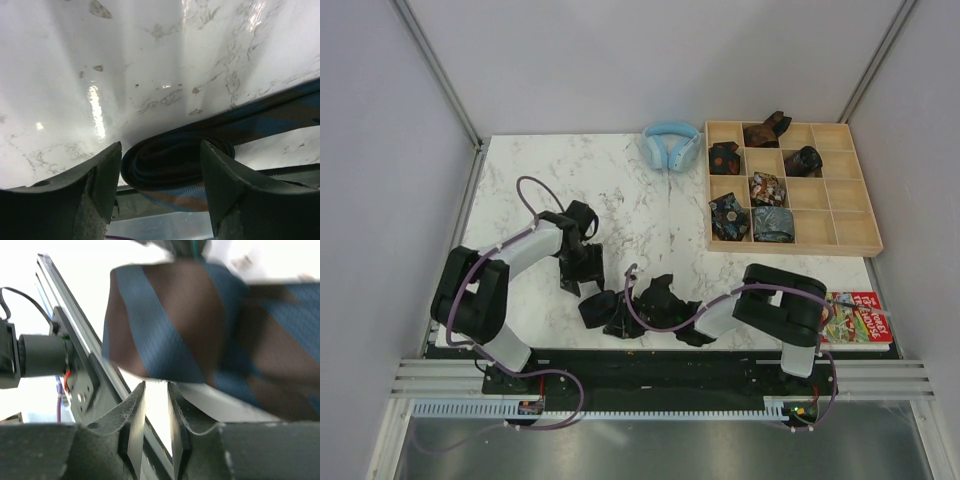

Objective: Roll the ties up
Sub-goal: Roll the tie at the center of the board.

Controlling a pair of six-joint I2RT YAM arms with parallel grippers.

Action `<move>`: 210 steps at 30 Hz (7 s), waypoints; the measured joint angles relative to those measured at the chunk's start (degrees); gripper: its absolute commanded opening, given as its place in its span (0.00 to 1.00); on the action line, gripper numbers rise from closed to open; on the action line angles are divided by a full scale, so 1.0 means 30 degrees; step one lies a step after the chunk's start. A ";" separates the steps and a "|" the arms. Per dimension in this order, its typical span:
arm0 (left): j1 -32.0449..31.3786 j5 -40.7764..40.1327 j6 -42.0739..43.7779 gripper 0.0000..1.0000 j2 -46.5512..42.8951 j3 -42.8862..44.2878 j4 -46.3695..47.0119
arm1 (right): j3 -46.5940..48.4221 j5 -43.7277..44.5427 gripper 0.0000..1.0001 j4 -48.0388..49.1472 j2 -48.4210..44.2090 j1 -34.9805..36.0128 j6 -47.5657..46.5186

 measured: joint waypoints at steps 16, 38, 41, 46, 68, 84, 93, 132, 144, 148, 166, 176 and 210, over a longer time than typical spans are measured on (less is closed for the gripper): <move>0.1056 -0.3628 -0.2586 0.87 -1.0528 -0.1938 -0.0328 | 0.3169 0.0182 0.33 -1.1817 -0.8080 -0.0554 -0.1800; 0.0882 -0.2295 -0.5741 0.81 -1.5453 -0.5982 -0.0080 | 0.8663 -0.2710 0.24 -1.5686 -0.1100 -0.3585 -0.3133; 0.0721 -0.2259 -0.5836 0.81 -1.5307 -0.6098 0.0080 | 0.8204 -0.2936 0.23 -1.5314 -0.1100 -0.3840 -0.3140; -0.0015 -0.2251 -0.6084 0.76 -1.5089 -0.6754 0.0699 | 0.7424 -0.3249 0.23 -1.4746 -0.1093 -0.4124 -0.3126; -0.2288 -0.2412 -0.7417 0.68 -1.4746 -1.1475 0.6142 | 0.6477 -0.4386 0.22 -1.2560 -0.0663 -0.4532 -0.2951; -0.2820 -0.2594 -0.8714 0.35 -1.3937 -1.2947 0.9610 | 0.5588 -0.5027 0.22 -1.0637 -0.0415 -0.4801 -0.2455; -0.3453 -0.3526 -0.8633 0.24 -1.2750 -1.0797 0.7912 | 0.5406 -0.5020 0.22 -1.0163 -0.0372 -0.4918 -0.2251; -0.8859 -0.7402 -0.4809 0.14 0.0117 0.4481 -0.5289 | 0.5989 -0.4109 0.28 -1.5045 -0.0721 -0.3956 -0.1268; -1.0491 -0.9967 -0.5989 0.13 0.3854 0.8743 -0.7606 | 0.2273 -0.2645 0.32 -1.8498 -0.5231 -0.5340 -0.1195; -1.0841 -1.0826 -0.6251 0.11 0.4852 0.9814 -0.7978 | 0.1406 -0.2047 0.32 -1.9088 -0.6411 -0.5683 -0.1100; -0.9296 -1.1402 -0.4656 0.07 0.1639 0.6907 -0.8597 | 0.2441 -0.1938 0.51 -1.9052 -0.6033 -0.5559 -0.2113; -0.8495 -1.0244 -0.2652 0.05 -0.0867 0.6149 -0.7941 | 0.4153 -0.2062 0.53 -1.8637 -0.4051 -0.5778 -0.2310; -1.1162 -1.4841 -0.4823 0.07 0.3716 0.3956 -0.9632 | 0.1362 -0.1778 0.53 -1.8651 -0.7504 -1.0360 -0.1872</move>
